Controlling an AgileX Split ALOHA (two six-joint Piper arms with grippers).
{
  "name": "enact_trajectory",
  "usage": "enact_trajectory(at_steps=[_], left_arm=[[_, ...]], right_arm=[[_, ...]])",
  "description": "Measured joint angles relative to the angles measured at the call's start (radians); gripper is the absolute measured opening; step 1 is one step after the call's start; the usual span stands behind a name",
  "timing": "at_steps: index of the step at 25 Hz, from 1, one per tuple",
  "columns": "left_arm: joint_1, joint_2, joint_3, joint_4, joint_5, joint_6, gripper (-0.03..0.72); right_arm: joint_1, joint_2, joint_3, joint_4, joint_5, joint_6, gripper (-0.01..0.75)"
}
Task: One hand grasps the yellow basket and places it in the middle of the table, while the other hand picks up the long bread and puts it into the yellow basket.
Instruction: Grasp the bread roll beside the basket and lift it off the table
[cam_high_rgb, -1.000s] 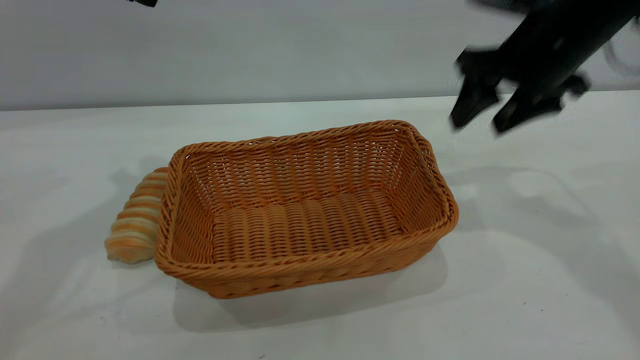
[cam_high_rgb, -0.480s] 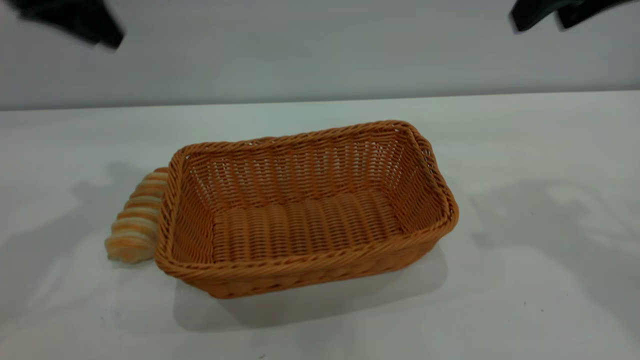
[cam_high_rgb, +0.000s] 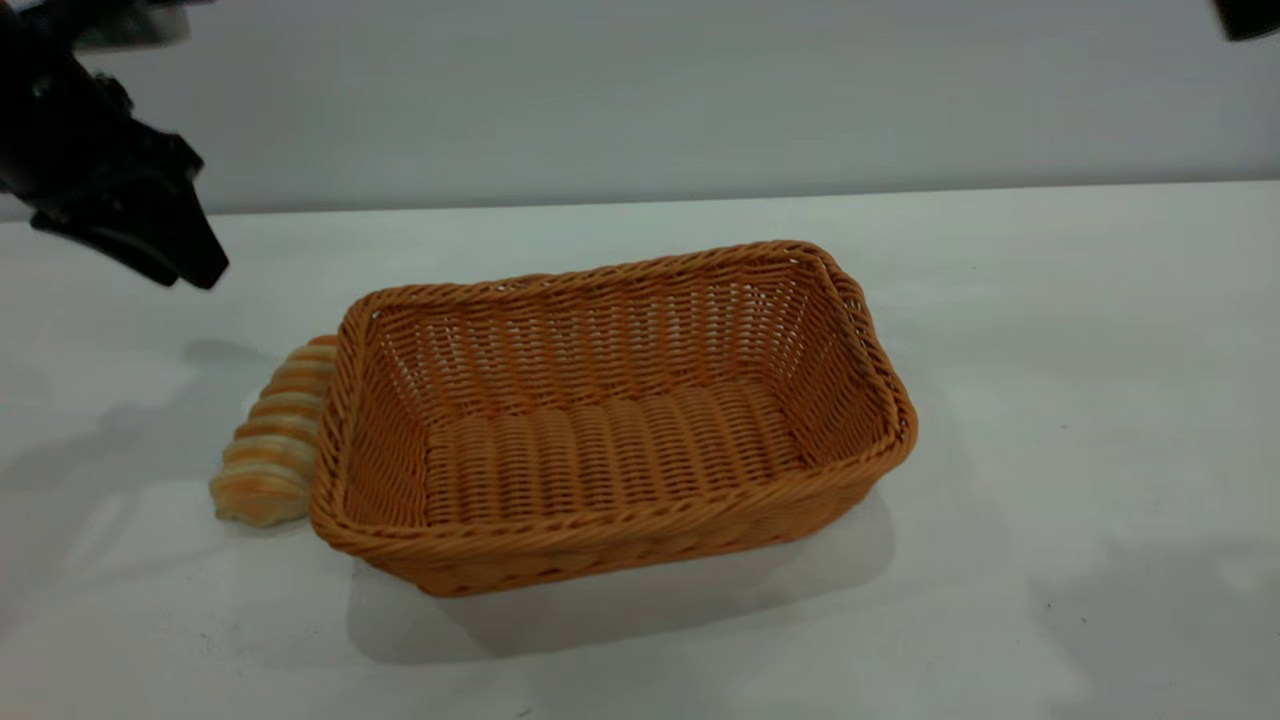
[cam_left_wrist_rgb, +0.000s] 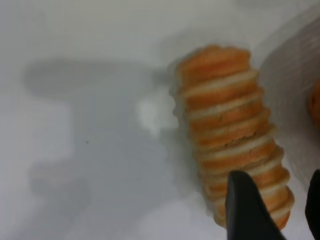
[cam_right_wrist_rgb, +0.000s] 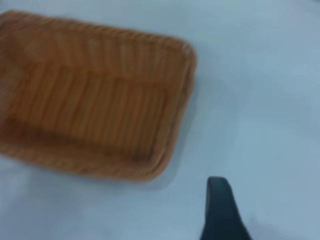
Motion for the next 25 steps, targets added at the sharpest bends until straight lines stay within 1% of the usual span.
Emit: enact_trajectory(at_steps=[4, 10, 15, 18, 22, 25], left_arm=[[-0.001, 0.055, 0.000, 0.000, 0.003, -0.002, 0.365], [-0.005, 0.134, 0.000, -0.017, -0.007, -0.004, 0.365], [-0.024, 0.163, 0.000, -0.022, -0.049, -0.004, 0.365], [-0.044, 0.177, 0.000, -0.022, -0.085, -0.003, 0.365], [-0.067, 0.205, 0.000, -0.022, -0.113, -0.003, 0.365], [-0.069, 0.227, -0.002, -0.022, -0.128, 0.006, 0.353]], right_arm=[[0.000, -0.150, 0.040, -0.012, 0.083, 0.031, 0.465], [0.000, -0.337, 0.136, -0.019, 0.140, 0.077, 0.465], [0.000, -0.451, 0.204, -0.023, 0.212, 0.090, 0.465], [0.000, -0.532, 0.225, -0.027, 0.261, 0.098, 0.463], [0.000, -0.647, 0.237, -0.054, 0.328, 0.154, 0.450], [0.000, -0.720, 0.237, -0.082, 0.364, 0.197, 0.443]])
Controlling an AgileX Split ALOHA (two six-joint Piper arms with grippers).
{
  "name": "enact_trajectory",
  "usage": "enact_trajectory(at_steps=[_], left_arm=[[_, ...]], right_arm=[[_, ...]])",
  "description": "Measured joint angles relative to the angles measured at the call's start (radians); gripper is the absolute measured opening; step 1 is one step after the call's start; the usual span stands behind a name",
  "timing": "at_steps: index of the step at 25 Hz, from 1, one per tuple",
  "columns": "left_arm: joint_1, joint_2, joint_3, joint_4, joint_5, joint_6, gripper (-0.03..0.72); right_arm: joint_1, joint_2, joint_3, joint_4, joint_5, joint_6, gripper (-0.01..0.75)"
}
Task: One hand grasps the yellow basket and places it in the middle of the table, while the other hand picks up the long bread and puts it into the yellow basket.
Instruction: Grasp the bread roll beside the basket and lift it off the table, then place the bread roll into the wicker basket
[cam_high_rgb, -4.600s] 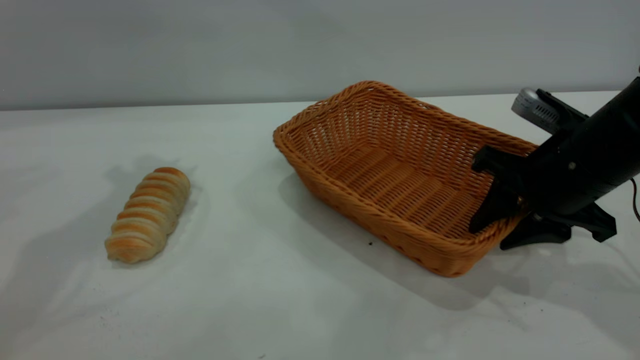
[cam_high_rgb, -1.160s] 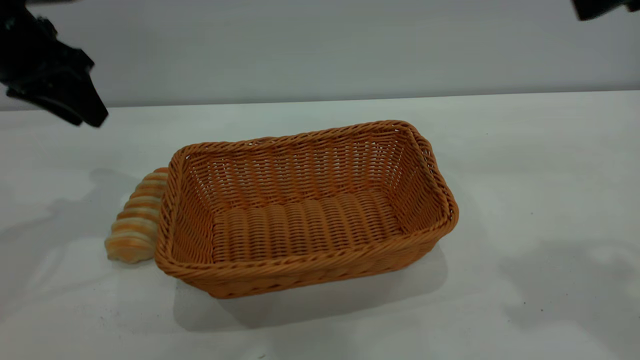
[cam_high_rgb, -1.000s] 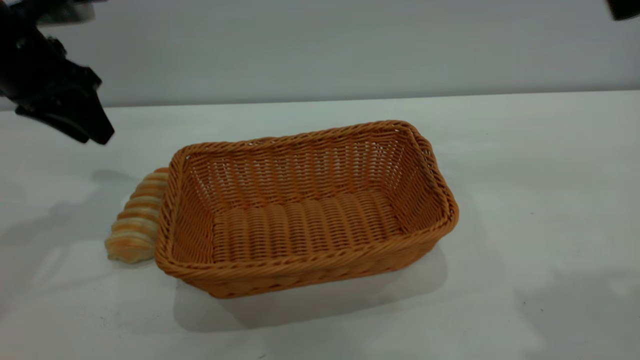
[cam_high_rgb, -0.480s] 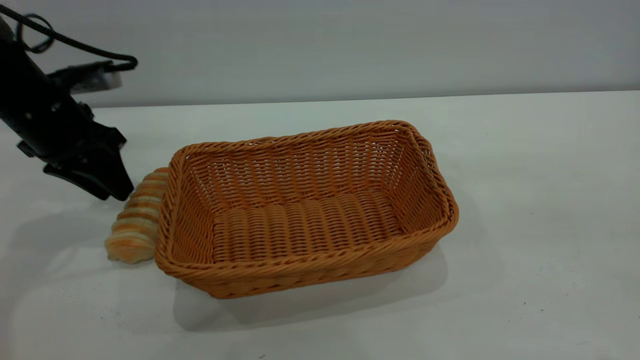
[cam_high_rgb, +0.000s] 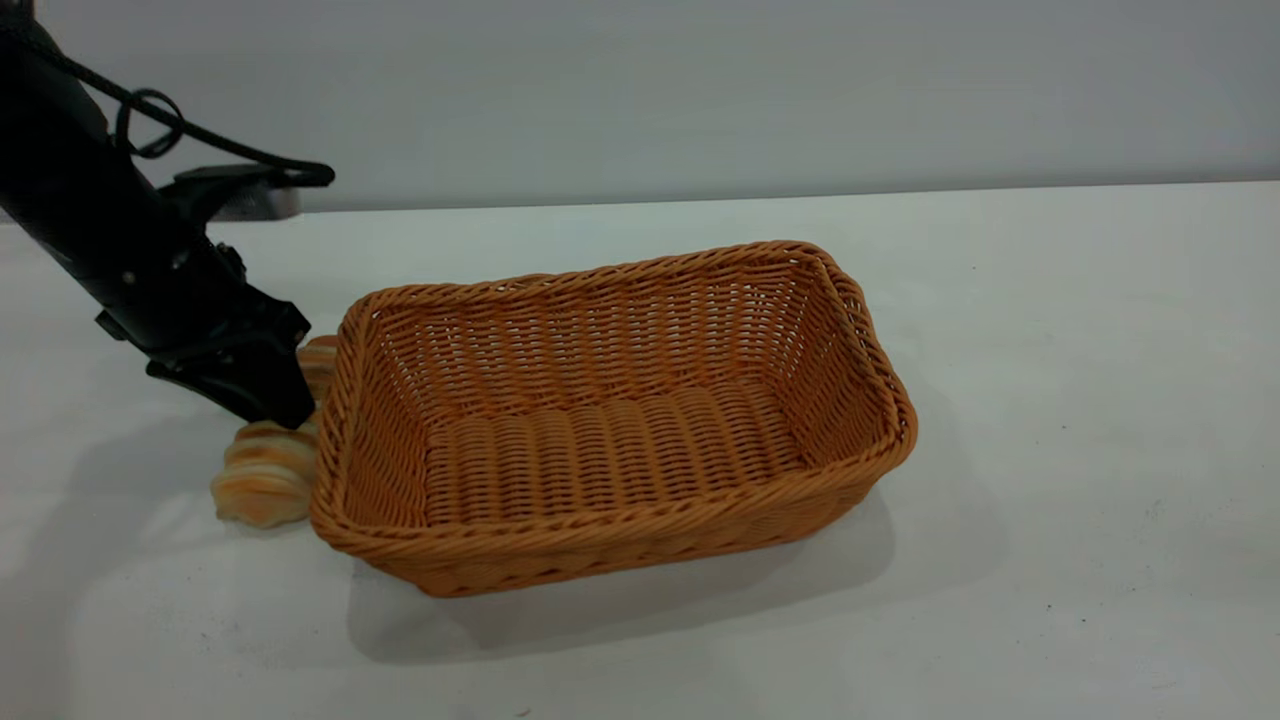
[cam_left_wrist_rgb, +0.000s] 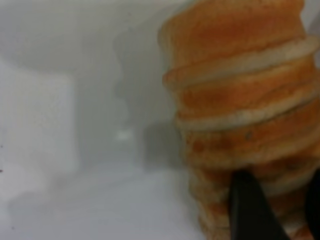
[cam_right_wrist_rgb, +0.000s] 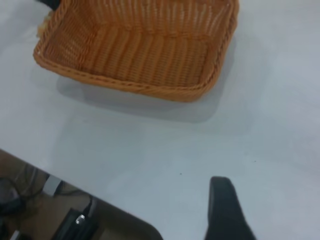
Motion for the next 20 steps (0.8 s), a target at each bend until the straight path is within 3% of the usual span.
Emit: enact_trajectory(at_steps=[3, 6, 8, 20], left_arm=[[0.000, 0.016, -0.004, 0.001, -0.006, 0.007, 0.257], [0.000, 0.017, -0.006, 0.022, -0.009, 0.028, 0.077], [0.000, 0.010, -0.006, 0.036, -0.009, 0.032, 0.025], [-0.001, -0.212, -0.001, 0.052, 0.055, 0.032, 0.022]], right_arm=[[0.000, -0.054, 0.000, -0.028, 0.019, 0.038, 0.440], [0.000, -0.067, 0.000, -0.063, 0.047, 0.071, 0.440], [0.000, -0.067, 0.000, -0.088, 0.066, 0.077, 0.440], [0.000, -0.197, 0.001, -0.180, 0.175, 0.130, 0.437]])
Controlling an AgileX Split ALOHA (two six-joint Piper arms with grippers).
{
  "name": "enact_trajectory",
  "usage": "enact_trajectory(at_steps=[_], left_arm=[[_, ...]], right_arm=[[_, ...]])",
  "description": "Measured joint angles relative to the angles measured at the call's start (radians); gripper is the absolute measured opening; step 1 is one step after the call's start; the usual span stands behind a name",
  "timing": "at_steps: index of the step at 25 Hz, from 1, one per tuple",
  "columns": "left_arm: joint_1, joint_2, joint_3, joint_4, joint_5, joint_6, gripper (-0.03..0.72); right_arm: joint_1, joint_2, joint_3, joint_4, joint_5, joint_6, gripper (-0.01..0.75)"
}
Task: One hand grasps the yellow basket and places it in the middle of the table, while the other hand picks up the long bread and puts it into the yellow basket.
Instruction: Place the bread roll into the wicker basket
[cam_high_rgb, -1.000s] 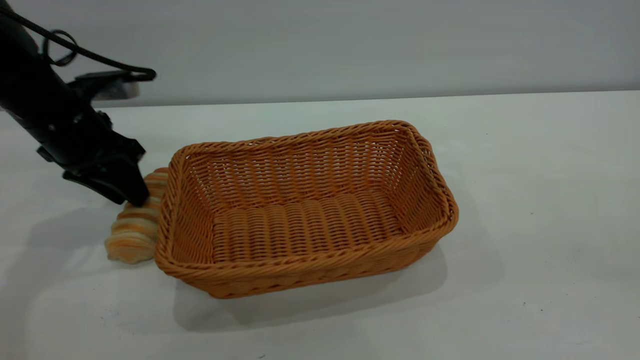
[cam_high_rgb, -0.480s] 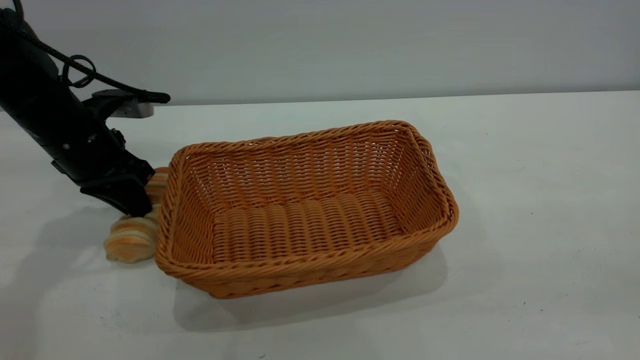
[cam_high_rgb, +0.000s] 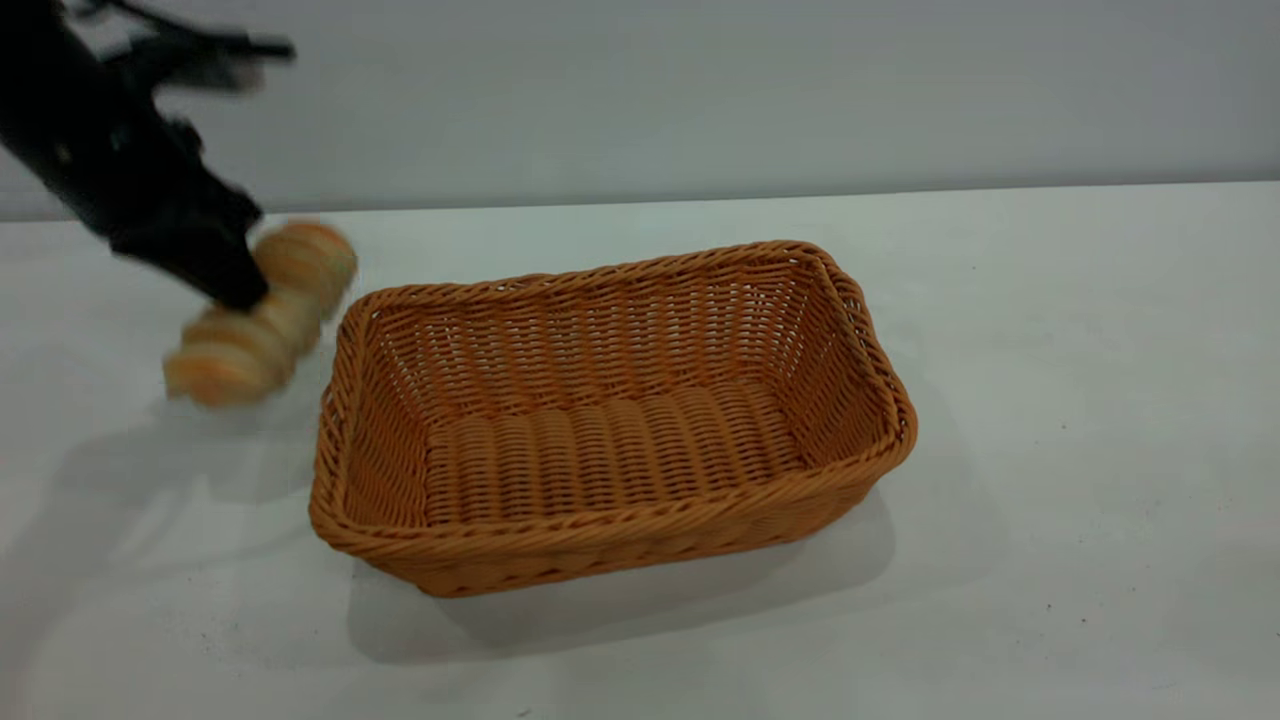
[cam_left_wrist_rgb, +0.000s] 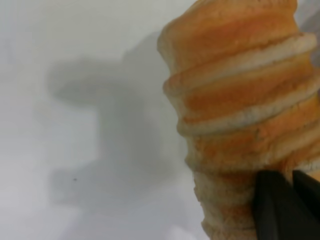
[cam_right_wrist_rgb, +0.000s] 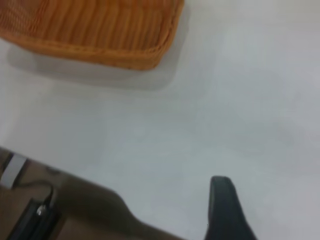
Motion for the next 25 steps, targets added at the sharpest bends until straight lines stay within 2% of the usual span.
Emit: enact_trajectory(at_steps=[4, 8, 12, 17, 23, 25], left_arm=[[0.000, -0.096, 0.000, -0.031, 0.049, 0.004, 0.022], [-0.036, -0.164, 0.001, -0.080, 0.090, 0.042, 0.020], [-0.143, -0.177, 0.001, -0.153, 0.102, 0.095, 0.018], [-0.288, -0.153, 0.001, -0.177, 0.057, 0.098, 0.018], [-0.378, -0.049, 0.001, -0.179, 0.045, 0.089, 0.020], [-0.398, -0.018, 0.002, -0.179, 0.045, 0.089, 0.048]], right_arm=[[0.000, -0.099, 0.043, -0.025, 0.027, 0.045, 0.411], [0.000, -0.105, 0.058, -0.029, 0.030, 0.056, 0.381], [0.000, -0.105, 0.058, -0.029, 0.030, 0.058, 0.369], [0.000, -0.106, 0.058, -0.029, 0.030, 0.058, 0.369], [0.000, -0.106, 0.058, -0.029, 0.030, 0.058, 0.369], [0.000, -0.106, 0.058, -0.029, 0.030, 0.058, 0.369]])
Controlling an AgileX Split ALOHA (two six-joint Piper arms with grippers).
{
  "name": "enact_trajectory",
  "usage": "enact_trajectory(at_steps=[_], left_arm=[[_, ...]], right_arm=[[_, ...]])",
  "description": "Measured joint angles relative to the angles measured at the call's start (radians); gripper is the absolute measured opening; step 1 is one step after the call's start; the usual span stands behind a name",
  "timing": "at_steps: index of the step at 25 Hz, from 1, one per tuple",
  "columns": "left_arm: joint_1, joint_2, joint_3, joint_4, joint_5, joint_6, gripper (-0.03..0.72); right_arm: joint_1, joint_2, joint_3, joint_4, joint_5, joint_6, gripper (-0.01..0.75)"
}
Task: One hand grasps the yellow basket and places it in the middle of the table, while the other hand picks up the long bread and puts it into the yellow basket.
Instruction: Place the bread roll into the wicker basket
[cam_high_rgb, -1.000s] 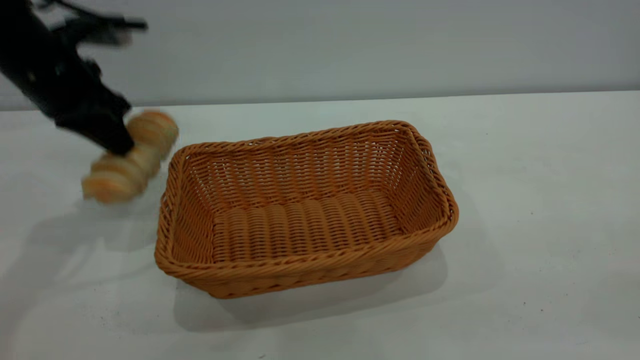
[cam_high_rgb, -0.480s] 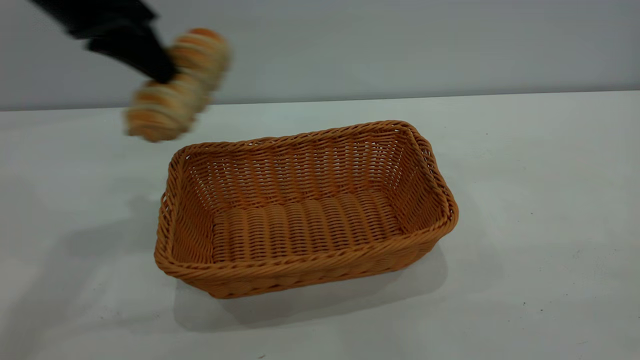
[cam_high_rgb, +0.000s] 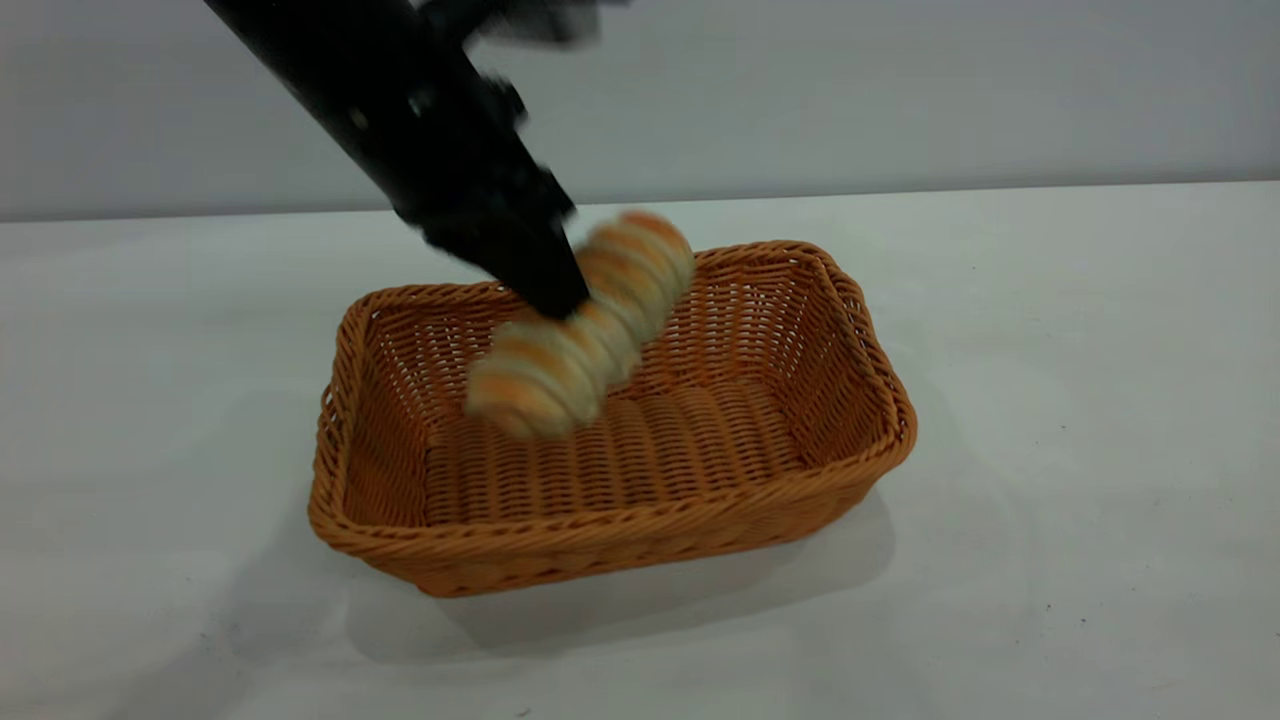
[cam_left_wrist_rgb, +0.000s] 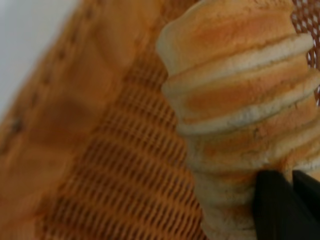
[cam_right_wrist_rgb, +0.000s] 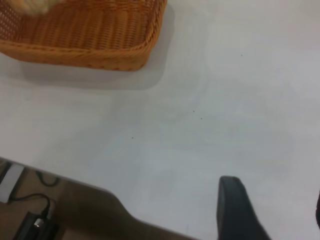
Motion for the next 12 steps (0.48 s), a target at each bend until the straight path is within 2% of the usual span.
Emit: enact_trajectory(at_steps=[2, 8, 10, 12], left_arm=[[-0.008, 0.015, 0.000, 0.001, -0.003, -0.006, 0.117], [-0.009, 0.016, 0.000, 0.002, -0.022, -0.065, 0.481], [-0.009, 0.010, 0.000, 0.002, -0.022, -0.087, 0.526], [-0.009, -0.010, 0.000, 0.008, -0.022, -0.104, 0.532]], right_arm=[[0.000, 0.000, 0.000, 0.000, 0.000, 0.000, 0.369], [0.000, 0.000, 0.000, 0.000, 0.000, 0.000, 0.369], [0.000, 0.000, 0.000, 0.000, 0.000, 0.000, 0.369], [0.000, 0.000, 0.000, 0.000, 0.000, 0.000, 0.369]])
